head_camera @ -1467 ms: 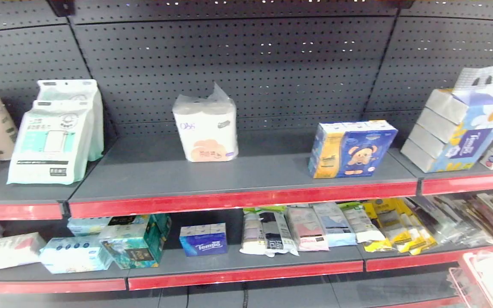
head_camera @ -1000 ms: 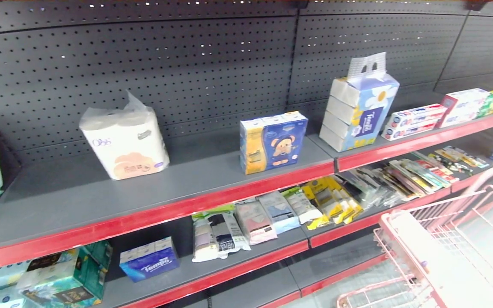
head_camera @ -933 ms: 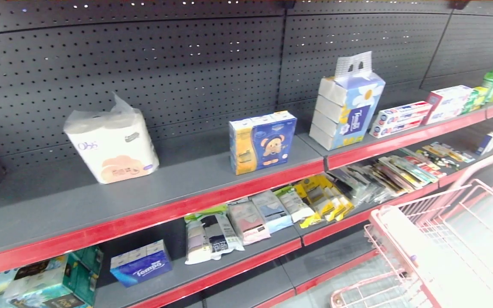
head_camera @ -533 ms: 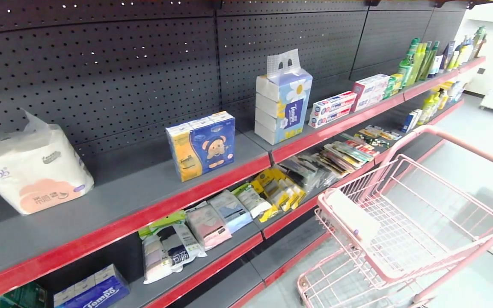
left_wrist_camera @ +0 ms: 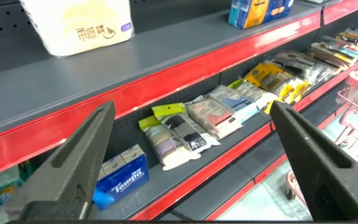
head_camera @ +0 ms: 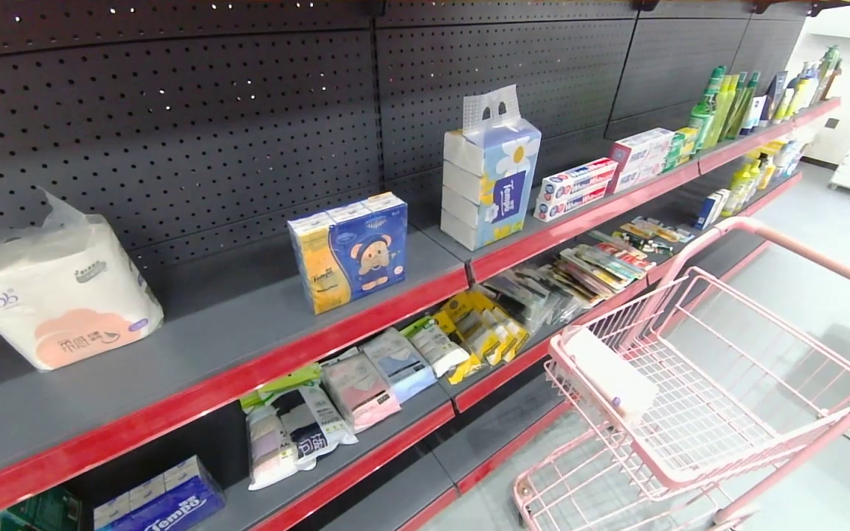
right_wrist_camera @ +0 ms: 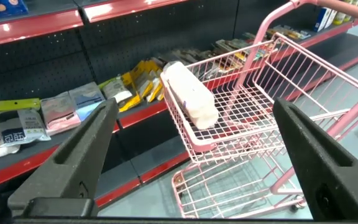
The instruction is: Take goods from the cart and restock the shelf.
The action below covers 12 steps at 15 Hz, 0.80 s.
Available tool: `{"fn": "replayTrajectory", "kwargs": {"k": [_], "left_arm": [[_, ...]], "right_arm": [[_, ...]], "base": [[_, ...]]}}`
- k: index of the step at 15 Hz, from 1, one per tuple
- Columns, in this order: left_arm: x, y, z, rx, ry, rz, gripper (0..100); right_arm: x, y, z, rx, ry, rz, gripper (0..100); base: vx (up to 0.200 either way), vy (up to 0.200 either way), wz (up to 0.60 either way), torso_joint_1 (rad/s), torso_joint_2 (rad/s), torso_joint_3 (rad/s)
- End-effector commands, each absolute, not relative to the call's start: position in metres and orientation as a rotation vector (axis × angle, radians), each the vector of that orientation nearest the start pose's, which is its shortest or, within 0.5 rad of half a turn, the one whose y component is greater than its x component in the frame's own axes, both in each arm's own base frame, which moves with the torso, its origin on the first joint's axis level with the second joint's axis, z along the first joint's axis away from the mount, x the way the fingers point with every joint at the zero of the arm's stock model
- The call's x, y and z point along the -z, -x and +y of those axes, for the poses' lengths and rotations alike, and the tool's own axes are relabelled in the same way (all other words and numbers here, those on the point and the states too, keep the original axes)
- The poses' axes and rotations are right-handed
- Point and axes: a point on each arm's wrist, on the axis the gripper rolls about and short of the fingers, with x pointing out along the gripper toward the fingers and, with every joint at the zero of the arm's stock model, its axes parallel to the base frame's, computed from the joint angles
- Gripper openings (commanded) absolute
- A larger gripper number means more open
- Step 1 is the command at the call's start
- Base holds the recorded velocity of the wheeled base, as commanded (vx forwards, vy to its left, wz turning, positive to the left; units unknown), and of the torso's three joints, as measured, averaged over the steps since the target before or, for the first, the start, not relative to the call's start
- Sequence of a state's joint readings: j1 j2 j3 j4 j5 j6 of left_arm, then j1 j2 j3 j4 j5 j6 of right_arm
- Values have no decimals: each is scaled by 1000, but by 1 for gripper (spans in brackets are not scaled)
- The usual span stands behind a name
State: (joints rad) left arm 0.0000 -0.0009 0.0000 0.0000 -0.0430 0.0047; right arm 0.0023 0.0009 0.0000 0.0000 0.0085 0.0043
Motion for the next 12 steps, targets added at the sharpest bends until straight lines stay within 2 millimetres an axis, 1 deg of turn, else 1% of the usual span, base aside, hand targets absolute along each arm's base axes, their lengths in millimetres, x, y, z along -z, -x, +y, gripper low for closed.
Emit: {"fn": "replayTrajectory", "kwargs": {"k": [1,6,8,9,10,11,12], "left_arm": [[-75,23,-1,43,-6,0,100],[-75,23,-1,43,-5,0,100],[-75,23,-1,43,-5,0,100],[-75,23,-1,43,-5,0,100],[-76,23,-1,44,-5,-2,100],[-75,23,-1,44,-5,0,100],[-75,23,-1,43,-3,0,100]], "right_arm": [[-76,23,0,-12,-5,2,100],[-76,22,0,-6,-8,5,100],[-77,18,0,18,-42,59,100],[-79,10,1,94,-55,159,100],[-86,8,1,113,-28,174,100],[-138,-7,-1,130,-30,178,100],[-199,-36,-5,151,-96,158,100]], "base": [[0,0,0,0,0,0],[0,0,0,0,0,0],[0,0,0,0,0,0],[0,0,0,0,0,0],[0,0,0,0,0,0],[0,0,0,0,0,0],[0,0,0,0,0,0]]}}
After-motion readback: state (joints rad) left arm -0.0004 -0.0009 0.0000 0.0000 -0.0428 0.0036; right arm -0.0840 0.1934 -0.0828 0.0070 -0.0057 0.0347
